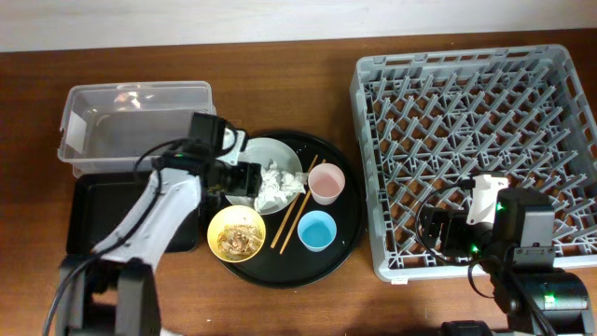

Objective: Sort waste into correct bins and load items into the dishwasher rack
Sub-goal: 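Grasp the gold wrapper with the left gripper and drop it in the clear bin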

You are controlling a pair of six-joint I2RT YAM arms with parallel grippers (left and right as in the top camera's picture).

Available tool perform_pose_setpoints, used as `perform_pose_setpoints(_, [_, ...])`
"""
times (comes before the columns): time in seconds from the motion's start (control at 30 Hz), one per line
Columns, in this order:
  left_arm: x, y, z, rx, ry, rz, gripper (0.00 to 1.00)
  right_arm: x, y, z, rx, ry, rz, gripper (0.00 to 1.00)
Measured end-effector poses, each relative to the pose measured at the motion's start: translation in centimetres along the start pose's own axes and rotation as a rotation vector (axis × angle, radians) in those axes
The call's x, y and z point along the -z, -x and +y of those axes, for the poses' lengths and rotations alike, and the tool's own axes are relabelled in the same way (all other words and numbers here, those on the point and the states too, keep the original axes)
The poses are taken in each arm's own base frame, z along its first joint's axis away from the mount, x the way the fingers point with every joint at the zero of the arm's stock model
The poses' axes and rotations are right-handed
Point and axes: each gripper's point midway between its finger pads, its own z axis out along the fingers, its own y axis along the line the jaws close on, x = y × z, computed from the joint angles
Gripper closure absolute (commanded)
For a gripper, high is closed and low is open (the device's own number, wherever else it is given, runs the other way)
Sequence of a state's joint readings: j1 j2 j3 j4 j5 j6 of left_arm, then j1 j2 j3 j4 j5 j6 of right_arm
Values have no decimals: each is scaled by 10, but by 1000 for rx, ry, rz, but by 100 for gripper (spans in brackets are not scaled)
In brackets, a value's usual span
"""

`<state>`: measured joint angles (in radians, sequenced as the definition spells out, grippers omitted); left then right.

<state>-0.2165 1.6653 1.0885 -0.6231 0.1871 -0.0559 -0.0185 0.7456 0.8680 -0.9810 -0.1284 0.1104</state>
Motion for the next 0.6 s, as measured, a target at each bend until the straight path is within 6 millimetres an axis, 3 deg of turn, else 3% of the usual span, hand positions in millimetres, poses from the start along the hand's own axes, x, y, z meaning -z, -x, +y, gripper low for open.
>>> perform_pose_setpoints(0.17, [-29, -15, 6, 32, 32, 81, 24, 0, 0, 0, 0, 0, 0, 1])
perform_pose_setpoints(0.3, [-29, -14, 12, 54, 67, 76, 30, 0, 0, 0, 0, 0, 0, 1])
perform_pose_setpoints(0.53, [-29, -13, 13, 57, 71, 74, 30, 0, 0, 0, 0, 0, 1, 1])
perform_pose_setpoints(0.6, [-33, -15, 14, 58, 72, 85, 41, 0, 0, 0, 0, 0, 1, 1])
